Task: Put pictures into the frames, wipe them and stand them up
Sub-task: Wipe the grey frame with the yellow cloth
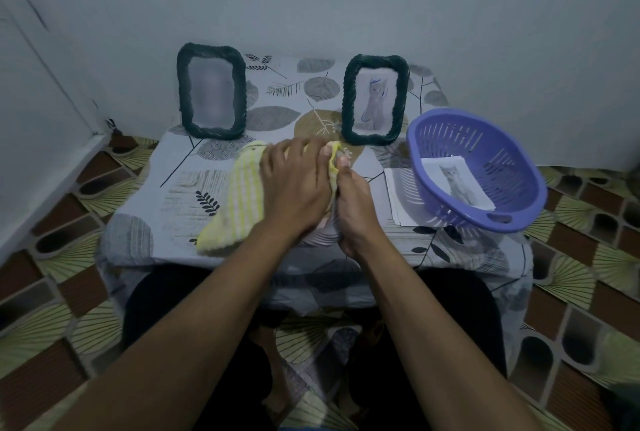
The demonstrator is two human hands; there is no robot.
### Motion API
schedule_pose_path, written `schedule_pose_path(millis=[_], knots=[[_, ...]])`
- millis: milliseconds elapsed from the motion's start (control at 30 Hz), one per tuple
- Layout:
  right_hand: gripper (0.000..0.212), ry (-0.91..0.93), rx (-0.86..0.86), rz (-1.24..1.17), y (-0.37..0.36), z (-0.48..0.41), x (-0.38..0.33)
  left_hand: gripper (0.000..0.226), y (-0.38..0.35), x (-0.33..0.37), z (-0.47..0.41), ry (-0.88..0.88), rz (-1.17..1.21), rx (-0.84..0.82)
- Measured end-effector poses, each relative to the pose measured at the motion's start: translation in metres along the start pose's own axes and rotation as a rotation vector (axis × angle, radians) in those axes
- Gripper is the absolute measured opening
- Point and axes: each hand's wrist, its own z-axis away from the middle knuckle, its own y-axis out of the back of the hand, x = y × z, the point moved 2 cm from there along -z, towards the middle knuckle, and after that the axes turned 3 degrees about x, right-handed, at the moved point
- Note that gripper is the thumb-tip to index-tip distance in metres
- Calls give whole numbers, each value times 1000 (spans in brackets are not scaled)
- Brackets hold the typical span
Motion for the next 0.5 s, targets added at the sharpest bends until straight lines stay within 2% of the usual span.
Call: schedule_pose_path(millis=[67, 133, 200, 300, 367, 433, 500], knots=[[36, -12, -5, -17, 1, 0, -2, 56, -2, 0, -1, -63, 26, -22], [38, 2, -2, -13, 2, 2, -4, 61, -2, -9, -9, -44, 41, -34], [43, 23, 16, 9, 3, 3, -4, 63, -2, -24, -20, 77, 36, 2], [57, 55, 44, 34, 5, 6, -6, 54, 0, -51, -30, 337, 39, 51], [57, 61, 66, 9, 8, 6, -7, 48, -1, -57, -26, 400, 43, 33], [53, 63, 100, -7, 6, 5, -8, 56, -4, -50, -16, 325, 51, -1], [52, 61, 140, -23, 4, 2, -6, 70, -10, -32, 1, 157, 77, -102]])
